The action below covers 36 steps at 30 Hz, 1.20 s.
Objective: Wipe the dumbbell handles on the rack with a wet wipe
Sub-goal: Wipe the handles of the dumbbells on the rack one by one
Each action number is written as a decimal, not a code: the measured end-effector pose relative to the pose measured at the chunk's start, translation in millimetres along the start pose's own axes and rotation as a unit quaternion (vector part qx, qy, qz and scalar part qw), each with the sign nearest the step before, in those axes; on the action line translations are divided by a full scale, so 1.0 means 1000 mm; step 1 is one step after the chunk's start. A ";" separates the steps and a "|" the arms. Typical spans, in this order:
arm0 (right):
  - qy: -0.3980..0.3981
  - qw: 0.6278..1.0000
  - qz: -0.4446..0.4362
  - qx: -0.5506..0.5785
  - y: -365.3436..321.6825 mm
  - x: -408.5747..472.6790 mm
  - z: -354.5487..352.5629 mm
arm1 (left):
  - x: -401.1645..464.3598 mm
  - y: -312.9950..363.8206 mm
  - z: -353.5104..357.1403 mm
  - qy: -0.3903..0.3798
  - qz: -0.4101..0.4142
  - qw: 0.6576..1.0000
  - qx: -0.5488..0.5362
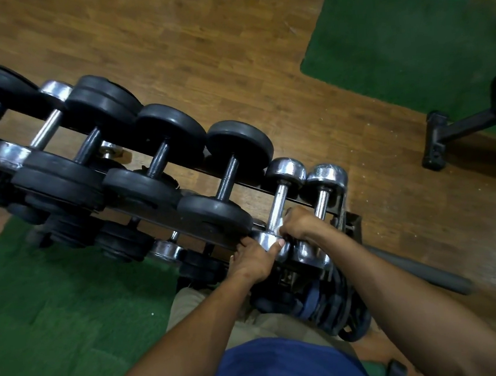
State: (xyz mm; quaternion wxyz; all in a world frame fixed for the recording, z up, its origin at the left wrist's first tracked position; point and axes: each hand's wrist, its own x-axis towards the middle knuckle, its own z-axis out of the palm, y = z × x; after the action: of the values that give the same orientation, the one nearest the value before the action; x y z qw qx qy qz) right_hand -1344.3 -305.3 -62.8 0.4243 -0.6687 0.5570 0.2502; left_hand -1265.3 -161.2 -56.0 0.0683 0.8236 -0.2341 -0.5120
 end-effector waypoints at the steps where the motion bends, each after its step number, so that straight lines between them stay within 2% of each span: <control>1: -0.017 0.999 -0.006 -0.028 0.000 0.001 0.001 | 0.000 0.000 0.000 0.000 0.000 1.000 -0.001; 4: -0.035 0.995 -0.016 -0.093 -0.003 0.005 0.002 | 0.000 -0.001 0.001 0.001 0.000 1.000 -0.001; 7: -0.019 0.996 -0.009 -0.086 -0.003 0.016 0.009 | 0.000 -0.001 0.001 0.008 0.000 1.000 -0.001; 9: -0.022 1.000 0.001 -0.003 0.001 0.025 0.014 | 0.000 -0.001 0.001 0.009 0.001 1.000 0.000; 11: -0.040 0.991 0.026 0.129 0.002 0.028 0.013 | 0.000 0.000 0.000 0.008 0.000 1.000 -0.004; 13: -0.058 0.956 0.061 0.280 0.001 0.023 0.009 | -0.001 0.000 0.000 0.010 -0.002 1.000 -0.006; 15: -0.090 0.918 0.076 0.378 0.004 0.019 0.005 | -0.001 0.000 0.000 0.014 -0.002 1.000 -0.003; 19: -0.166 0.896 0.065 0.407 0.009 0.016 -0.004 | -0.001 0.001 0.000 0.019 -0.002 1.000 0.002; 22: -0.184 0.883 0.064 0.426 0.009 0.019 -0.008 | -0.001 0.000 0.000 0.017 -0.002 1.000 0.006; 25: -0.117 0.859 0.057 0.494 0.007 0.030 -0.011 | 0.000 -0.001 0.000 0.010 -0.004 1.000 0.005; 28: -0.022 0.801 0.057 0.596 -0.001 0.037 -0.014 | 0.001 0.000 0.000 0.006 -0.008 1.000 0.008; 29: 0.013 0.792 0.060 0.608 -0.004 0.037 -0.015 | 0.000 0.000 0.000 0.005 -0.008 1.000 0.010; 31: 0.081 0.801 0.065 0.590 -0.009 0.036 -0.010 | 0.001 0.000 0.000 0.001 -0.008 1.000 0.012; 34: 0.183 0.848 0.060 0.494 -0.008 0.026 0.001 | 0.003 -0.001 0.001 -0.001 -0.012 1.000 0.015; 36: 0.249 0.882 0.026 0.398 -0.005 0.011 -0.001 | 0.003 -0.003 0.003 0.000 -0.015 1.000 0.013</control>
State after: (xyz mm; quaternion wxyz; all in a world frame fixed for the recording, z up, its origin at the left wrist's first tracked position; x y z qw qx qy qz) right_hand -1336.9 -311.7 -69.5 0.4956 -0.4688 0.7142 -0.1567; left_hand -1265.6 -160.1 -60.7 0.0503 0.8281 -0.2280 -0.5097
